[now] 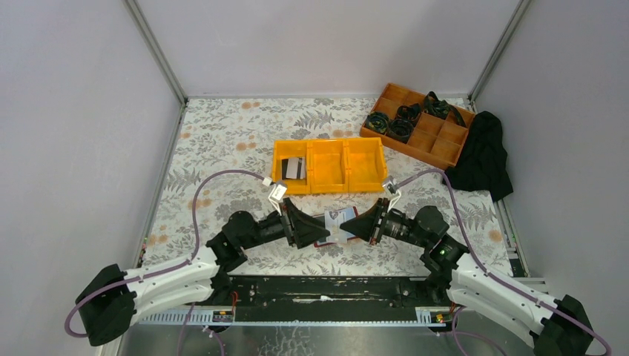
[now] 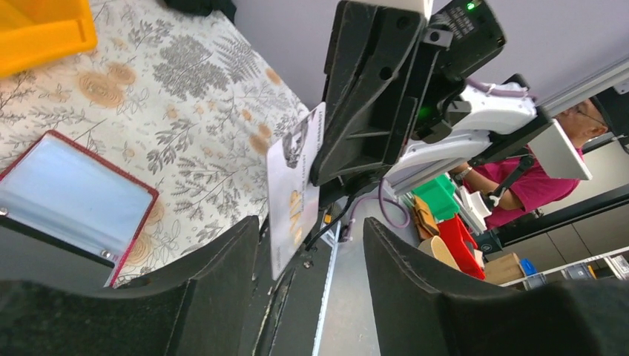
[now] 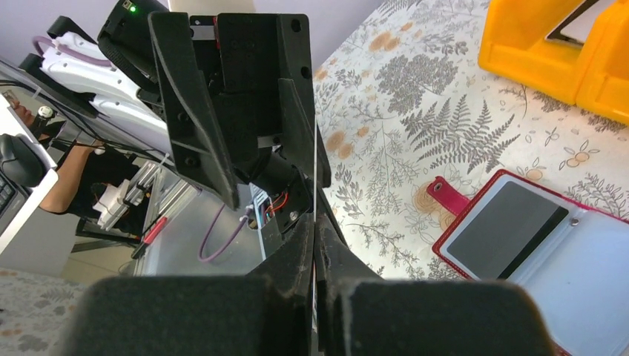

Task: Take the credit cards out of the card holder

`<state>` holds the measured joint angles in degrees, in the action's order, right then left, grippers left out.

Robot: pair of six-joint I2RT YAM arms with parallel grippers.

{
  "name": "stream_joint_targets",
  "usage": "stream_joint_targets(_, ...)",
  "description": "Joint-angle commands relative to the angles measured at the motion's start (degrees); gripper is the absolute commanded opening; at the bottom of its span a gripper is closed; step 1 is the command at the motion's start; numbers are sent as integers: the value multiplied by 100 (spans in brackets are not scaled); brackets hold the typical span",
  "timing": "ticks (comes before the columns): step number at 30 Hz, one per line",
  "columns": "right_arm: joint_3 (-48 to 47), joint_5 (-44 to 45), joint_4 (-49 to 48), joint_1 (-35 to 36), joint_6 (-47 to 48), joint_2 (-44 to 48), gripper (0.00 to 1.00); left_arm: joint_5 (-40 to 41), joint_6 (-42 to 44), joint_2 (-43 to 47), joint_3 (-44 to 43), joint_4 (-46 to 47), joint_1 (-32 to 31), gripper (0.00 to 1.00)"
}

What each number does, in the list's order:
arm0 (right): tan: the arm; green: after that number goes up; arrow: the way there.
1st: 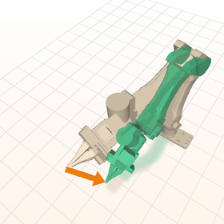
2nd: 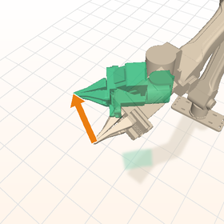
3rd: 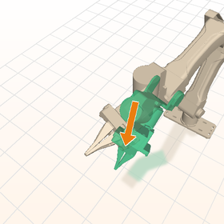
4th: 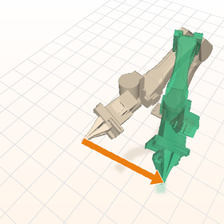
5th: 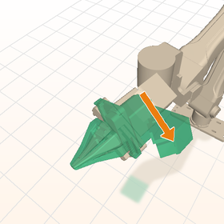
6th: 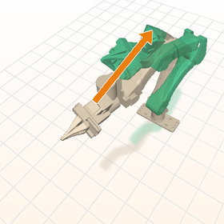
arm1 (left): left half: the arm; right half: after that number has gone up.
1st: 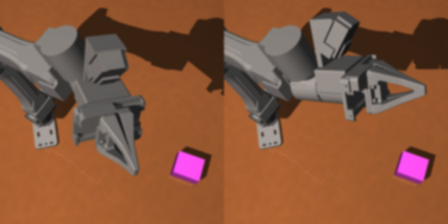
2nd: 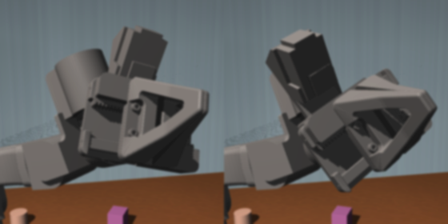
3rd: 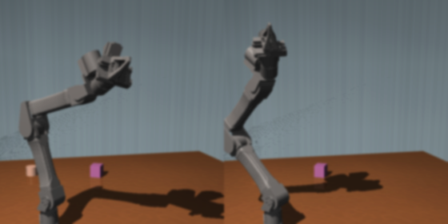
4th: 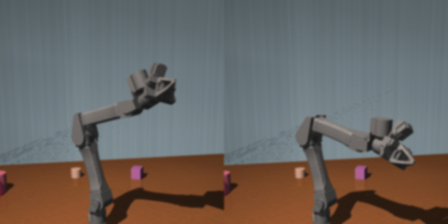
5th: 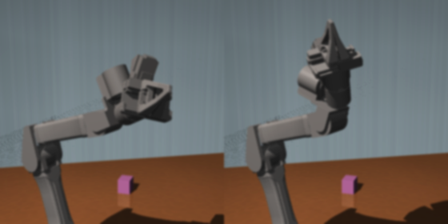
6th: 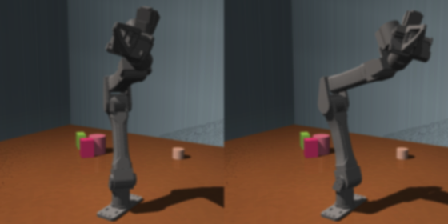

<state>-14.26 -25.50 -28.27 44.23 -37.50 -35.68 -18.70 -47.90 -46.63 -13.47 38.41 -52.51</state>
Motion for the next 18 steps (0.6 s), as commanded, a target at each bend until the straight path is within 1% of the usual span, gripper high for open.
stream_joint_targets(1,-113,-201,-574,-15,-128,-129,0,-126,-25,-297,-138,577,-14,55)
stream_joint_targets(2,-112,-190,-560,-16,-119,-132,0,-119,-48,-328,-129,624,-14,49)
stream_joint_targets(4,-135,-153,-475,-9,-78,-117,0,-77,-87,-325,-105,662,-18,32)
stream_joint_targets(6,-131,-148,-441,-11,-65,-97,0,-62,-88,-298,-92,652,-12,23)
stream_joint_targets(8,-108,-149,-434,-13,-72,-72,0,-70,-79,-268,-65,646,-14,10)
stream_joint_targets(11,-80,-156,-478,-18,-112,-65,0,-142,-79,-273,-44,686,-14,0)
stream_joint_targets(16,-44,-172,-535,-11,-135,-120,1,-293,-141,-381,-68,833,-14,0)
stream_joint_targets(17,-42,-162,-524,-17,-121,-125,9,-290,-130,-359,-83,800,-14,0)
stream_joint_targets(18,-43,-135,-495,-11,-106,-105,23,-249,-120,-316,-107,682,-14,0)
